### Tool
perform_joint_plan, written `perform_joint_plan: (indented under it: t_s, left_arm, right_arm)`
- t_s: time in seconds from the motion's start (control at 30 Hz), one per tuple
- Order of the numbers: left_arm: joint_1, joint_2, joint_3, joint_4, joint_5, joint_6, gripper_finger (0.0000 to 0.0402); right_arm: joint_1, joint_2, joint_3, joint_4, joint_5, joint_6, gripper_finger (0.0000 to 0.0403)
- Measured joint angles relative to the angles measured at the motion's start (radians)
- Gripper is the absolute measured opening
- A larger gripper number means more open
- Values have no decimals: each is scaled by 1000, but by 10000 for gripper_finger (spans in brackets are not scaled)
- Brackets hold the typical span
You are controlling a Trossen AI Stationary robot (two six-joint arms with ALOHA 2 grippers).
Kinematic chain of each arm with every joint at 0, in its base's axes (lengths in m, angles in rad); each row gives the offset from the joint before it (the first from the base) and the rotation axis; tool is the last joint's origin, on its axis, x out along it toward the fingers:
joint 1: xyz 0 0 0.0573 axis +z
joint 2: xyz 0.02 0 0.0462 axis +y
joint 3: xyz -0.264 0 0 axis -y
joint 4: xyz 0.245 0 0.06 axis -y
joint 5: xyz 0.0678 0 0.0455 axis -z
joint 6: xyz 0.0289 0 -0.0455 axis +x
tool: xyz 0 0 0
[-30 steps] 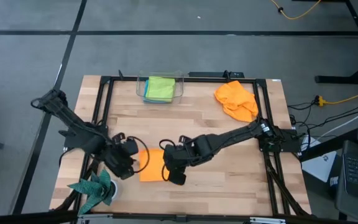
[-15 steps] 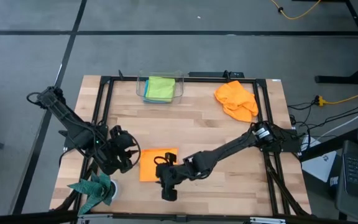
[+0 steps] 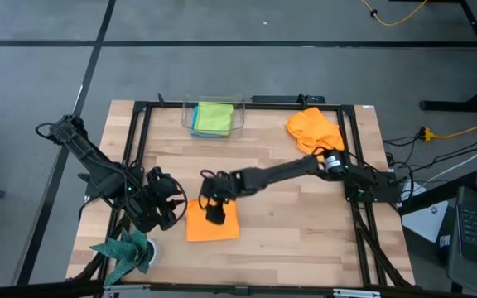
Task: Fold microfiber towels
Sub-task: Stack the folded bottom orange microfiber cloth on top of the green microfiber cloth
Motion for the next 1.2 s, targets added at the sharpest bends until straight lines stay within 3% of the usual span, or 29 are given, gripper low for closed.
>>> perform_joint_plan:
  t_s: [0.17,0.27,0.33,0.77,0.97,1.2]
  left_arm:
    - [0,0,0,4,0,-1,123]
    - [0,0,0,3,0,-1,123]
    - [0,0,0,3,0,-1,123]
    - [0,0,0,1,0,1,123]
    - [0,0,0,1,0,0,123]
    - [0,0,0,1,0,0,123]
  right_arm:
    - [-56,71,0,-10,-81,-47,310]
    - [-66,108,6,-3,-216,-47,310]
    - [-57,133,8,-5,-245,-54,307]
    - [71,161,9,5,0,-124,294]
    - [73,161,9,-1,54,-42,210]
    - [64,161,9,-1,58,-12,33]
